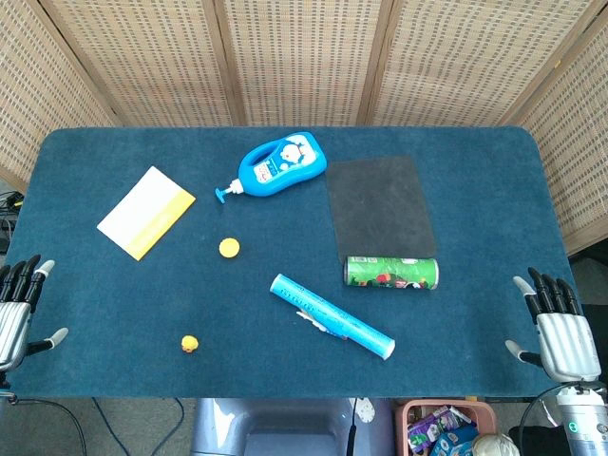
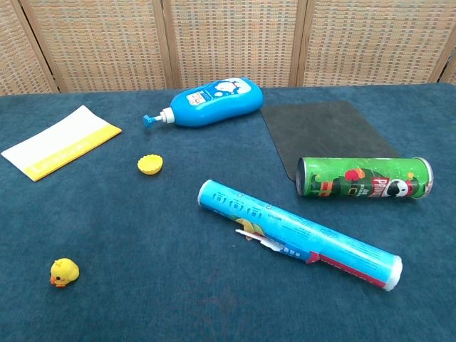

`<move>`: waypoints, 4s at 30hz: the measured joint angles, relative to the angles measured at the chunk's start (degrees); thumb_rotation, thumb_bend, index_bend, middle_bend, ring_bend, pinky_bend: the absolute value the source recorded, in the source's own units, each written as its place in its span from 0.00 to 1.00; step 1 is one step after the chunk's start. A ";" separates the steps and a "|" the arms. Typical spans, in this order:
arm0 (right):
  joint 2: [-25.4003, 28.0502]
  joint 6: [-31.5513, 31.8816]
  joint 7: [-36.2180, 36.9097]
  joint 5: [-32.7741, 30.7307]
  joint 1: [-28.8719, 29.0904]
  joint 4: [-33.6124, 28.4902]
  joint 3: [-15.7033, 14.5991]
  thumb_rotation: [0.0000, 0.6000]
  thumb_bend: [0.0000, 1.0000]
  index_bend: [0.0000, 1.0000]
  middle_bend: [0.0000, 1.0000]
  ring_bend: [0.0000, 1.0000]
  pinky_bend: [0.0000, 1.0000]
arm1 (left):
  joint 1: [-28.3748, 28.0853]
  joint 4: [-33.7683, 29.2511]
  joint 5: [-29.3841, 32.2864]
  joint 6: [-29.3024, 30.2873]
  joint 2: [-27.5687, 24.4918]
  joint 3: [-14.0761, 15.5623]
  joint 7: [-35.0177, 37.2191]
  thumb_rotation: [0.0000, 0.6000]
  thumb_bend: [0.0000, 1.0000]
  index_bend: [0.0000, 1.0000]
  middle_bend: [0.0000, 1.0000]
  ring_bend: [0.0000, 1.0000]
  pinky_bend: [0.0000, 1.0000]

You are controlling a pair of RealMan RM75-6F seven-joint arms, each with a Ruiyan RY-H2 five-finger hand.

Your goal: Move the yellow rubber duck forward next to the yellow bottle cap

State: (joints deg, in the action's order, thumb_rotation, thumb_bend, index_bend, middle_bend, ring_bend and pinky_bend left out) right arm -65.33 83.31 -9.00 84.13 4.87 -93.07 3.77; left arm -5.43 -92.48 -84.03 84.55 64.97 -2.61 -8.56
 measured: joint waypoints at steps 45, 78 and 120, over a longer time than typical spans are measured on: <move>0.52 -0.03 2.36 -0.13 -0.34 0.21 -0.19 1.00 0.10 0.00 0.00 0.00 0.00 | -8.00 -7.34 -6.59 -15.05 5.00 4.43 -14.04 1.00 0.23 0.32 0.00 0.00 0.00; 0.99 -0.05 5.74 -0.15 -0.35 0.95 0.11 1.00 0.10 0.00 0.00 0.00 0.00 | -15.50 -7.38 6.98 -24.14 14.49 3.80 -29.75 1.00 0.29 0.43 0.00 0.00 0.00; 1.12 -0.85 9.00 -0.14 -0.05 1.90 0.15 1.00 0.10 0.00 0.00 0.00 0.00 | -21.48 -4.10 15.21 -26.14 17.40 0.01 -28.10 1.00 0.30 0.54 0.00 0.00 0.00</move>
State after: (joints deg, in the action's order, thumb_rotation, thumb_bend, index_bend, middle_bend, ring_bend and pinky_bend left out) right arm -64.21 82.45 0.00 83.98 4.82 -91.17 3.92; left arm -26.91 -96.58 -68.82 58.41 82.37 -2.60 -36.66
